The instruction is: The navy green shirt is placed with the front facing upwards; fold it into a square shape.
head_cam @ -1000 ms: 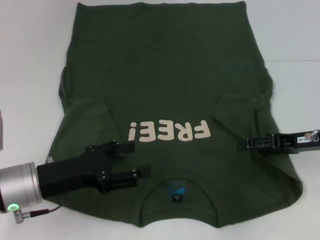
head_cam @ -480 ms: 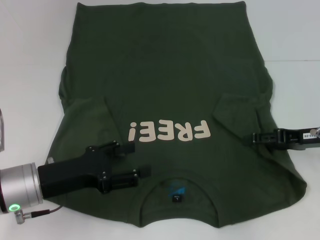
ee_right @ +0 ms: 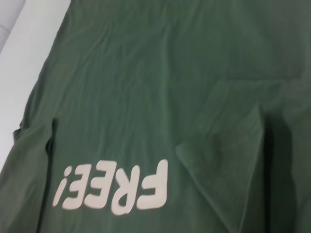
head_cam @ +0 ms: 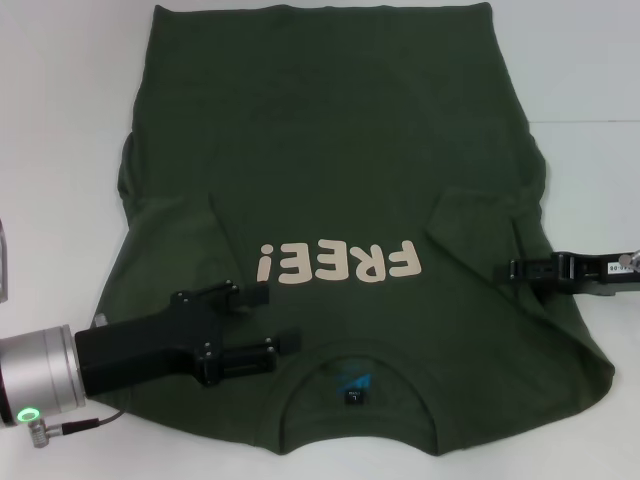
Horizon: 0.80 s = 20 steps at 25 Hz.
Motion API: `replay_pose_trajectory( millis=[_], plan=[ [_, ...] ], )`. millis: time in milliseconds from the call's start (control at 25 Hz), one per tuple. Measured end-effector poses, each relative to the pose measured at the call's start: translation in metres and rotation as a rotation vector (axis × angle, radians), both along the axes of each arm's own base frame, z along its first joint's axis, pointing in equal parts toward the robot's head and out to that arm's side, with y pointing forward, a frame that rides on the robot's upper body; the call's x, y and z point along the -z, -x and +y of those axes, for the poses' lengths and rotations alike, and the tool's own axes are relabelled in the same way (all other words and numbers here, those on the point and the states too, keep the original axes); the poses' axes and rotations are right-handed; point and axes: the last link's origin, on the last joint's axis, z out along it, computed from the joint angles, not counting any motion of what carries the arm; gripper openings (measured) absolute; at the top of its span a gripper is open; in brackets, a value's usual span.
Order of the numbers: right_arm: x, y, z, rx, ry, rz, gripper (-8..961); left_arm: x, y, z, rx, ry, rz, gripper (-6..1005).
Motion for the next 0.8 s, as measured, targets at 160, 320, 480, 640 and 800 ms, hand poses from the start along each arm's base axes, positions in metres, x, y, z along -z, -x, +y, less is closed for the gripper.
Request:
replay_pose_trajectory(
  millis=[160,320,480,640,800],
  plan=[
    [0.002,0.002,0.004,-0.002,-0.017,-0.01,866,0.0,0.0,0.0,0.004,-0.004,0.002,862],
    [0.006,0.005,0.009,-0.009,-0.036,-0.022,866,0.0,0.0,0.0,0.006,-0.006,0.003,862],
    [0.016,0.01,0.013,-0.026,-0.034,-0.052,865,-0.001,0.001,0.0,0.006,-0.007,0.004,862],
    [0.027,0.02,0.016,-0.056,-0.012,-0.062,865,-0.001,0.002,-0.001,0.002,-0.008,0.007,862],
    [0.035,0.034,0.015,-0.111,0.021,-0.034,865,-0.001,0.003,-0.002,0.0,-0.01,0.008,861]
  ],
)
